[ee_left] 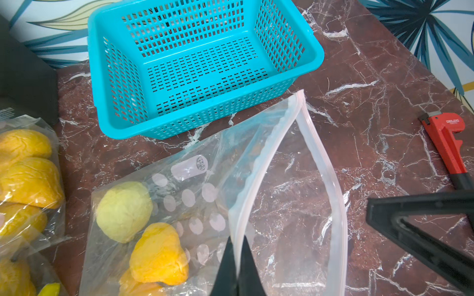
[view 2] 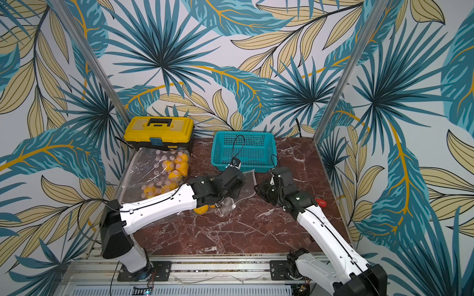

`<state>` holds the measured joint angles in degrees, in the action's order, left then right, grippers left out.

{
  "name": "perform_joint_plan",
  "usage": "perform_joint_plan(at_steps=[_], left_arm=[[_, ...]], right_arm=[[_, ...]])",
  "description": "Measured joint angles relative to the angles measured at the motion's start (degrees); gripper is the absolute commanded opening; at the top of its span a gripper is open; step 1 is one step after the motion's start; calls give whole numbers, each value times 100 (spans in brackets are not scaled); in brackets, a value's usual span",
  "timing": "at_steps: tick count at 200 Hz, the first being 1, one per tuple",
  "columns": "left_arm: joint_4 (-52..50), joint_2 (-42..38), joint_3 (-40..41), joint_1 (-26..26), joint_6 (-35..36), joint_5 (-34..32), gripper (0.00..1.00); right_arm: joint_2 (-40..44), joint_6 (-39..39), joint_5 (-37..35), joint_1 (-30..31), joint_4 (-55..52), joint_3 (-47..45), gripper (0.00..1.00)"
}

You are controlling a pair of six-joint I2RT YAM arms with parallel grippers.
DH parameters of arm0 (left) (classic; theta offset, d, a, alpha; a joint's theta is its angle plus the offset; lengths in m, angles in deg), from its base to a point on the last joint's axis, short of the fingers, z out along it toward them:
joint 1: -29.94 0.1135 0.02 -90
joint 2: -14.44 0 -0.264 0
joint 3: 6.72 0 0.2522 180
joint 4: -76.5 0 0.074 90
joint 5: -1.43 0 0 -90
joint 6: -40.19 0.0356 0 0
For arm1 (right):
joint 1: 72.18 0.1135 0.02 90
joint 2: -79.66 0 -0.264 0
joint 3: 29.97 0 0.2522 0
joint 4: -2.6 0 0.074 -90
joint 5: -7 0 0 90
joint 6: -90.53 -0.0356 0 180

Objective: Open the zip-top bag and take out the pear
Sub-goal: Open the zipper of the food storage bag at the center of the board, then adjust the zipper food storage bag at the center of the board.

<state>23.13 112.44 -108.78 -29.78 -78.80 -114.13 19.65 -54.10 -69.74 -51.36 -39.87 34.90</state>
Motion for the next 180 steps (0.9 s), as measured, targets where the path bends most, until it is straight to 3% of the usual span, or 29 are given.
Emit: perform_joint_plan(at_steps=[37, 92, 153, 180], left_arm=[[74, 13, 0, -125, 0, -37, 0], [273, -28, 2, -369, -26, -369, 0], [461, -61, 28, -514, -136, -557, 0], [632, -63, 28, -518, 15, -337, 26]], right_arm=[[-586, -817, 387, 166, 903, 4, 20], [-1534, -1709, 398, 522, 2522, -295, 18], [-1856, -1875, 490, 551, 3189, -835, 20], [-2179, -1497, 957, 542, 3338, -772, 26]])
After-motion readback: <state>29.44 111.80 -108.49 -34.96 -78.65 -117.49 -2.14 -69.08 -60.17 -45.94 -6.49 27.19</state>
